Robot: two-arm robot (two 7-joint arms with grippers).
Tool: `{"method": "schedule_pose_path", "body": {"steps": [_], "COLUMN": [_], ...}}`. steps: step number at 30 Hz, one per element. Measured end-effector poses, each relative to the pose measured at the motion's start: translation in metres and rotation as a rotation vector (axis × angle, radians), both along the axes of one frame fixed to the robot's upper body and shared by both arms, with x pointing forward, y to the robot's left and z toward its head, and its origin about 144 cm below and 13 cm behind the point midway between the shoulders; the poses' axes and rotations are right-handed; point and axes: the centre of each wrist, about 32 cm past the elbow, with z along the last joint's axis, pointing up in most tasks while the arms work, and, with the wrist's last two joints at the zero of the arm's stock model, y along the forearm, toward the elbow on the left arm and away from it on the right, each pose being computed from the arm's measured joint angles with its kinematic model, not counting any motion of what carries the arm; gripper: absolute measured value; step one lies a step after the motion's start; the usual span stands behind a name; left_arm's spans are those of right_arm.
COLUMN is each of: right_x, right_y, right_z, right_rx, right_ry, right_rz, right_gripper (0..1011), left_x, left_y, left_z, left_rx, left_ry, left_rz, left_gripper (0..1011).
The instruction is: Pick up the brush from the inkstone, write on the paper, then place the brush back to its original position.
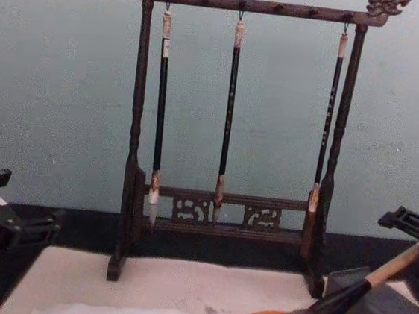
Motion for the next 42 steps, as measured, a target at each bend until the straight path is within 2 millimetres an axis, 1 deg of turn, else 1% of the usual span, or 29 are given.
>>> {"method": "schedule_pose_path", "body": {"steps": [10,23,42], "right_x": [0.011,0.011,0.012], "right_y": [-0.005,-0.006,-0.003], "right_z": [-0.003,-0.005,-0.003], "right_rx": [0.003,0.009,0.002], "right_ry": [0.0,0.004,-0.008], "right_rz": [0.003,0.011,0.027], "right_gripper": [1000,1000,1000], "left_x": [0.0,0.0,0.0], "left_y": [0.0,0.0,0.0], "left_z": [0.0,0.0,0.0], "left_rx": [0.0,0.0,0.0], "left_ry": [0.0,0.0,0.0], "left_rz": [0.0,0.0,0.0], "left_gripper": [1010,1010,1010]}}
